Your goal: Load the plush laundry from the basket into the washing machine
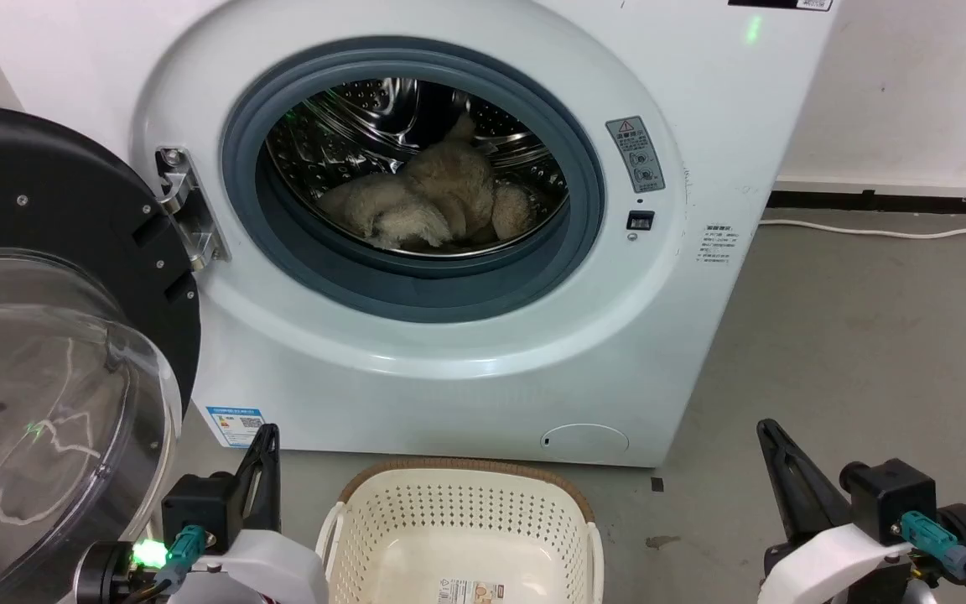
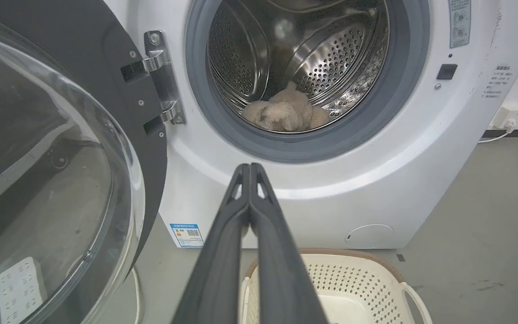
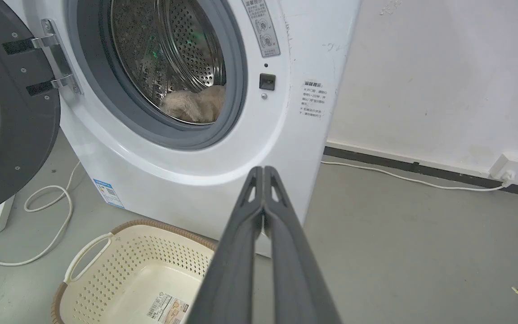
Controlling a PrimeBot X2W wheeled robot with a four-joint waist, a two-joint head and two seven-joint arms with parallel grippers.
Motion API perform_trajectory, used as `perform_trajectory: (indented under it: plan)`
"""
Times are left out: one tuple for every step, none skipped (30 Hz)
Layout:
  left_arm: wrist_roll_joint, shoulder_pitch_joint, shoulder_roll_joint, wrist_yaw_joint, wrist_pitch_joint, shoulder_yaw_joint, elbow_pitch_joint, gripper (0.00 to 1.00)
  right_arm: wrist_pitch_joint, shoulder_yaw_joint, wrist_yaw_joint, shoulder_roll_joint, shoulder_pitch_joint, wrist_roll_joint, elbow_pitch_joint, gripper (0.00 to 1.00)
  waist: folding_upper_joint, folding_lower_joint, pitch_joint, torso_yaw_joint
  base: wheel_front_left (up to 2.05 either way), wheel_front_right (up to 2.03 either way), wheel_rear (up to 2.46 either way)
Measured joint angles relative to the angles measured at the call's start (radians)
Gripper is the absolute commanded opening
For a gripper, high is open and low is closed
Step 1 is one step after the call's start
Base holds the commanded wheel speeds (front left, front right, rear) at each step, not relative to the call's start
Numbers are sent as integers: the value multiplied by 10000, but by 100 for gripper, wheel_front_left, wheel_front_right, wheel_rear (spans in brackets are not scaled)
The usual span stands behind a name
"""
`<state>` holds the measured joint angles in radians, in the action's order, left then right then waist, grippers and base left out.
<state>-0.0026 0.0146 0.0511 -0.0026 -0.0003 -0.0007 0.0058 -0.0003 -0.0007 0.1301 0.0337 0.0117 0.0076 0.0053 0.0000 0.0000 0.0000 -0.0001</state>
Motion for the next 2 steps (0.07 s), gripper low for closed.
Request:
perform_trajectory:
  plan:
    - [0,0,0,0,0,6,0,0,0,6,0,0,0,0,0,0,1,0,0,0,0,0,0]
    - [0,0,0,0,0,4,0,0,0,2,0,0,0,0,0,0,0,0,0,0,0,0,0]
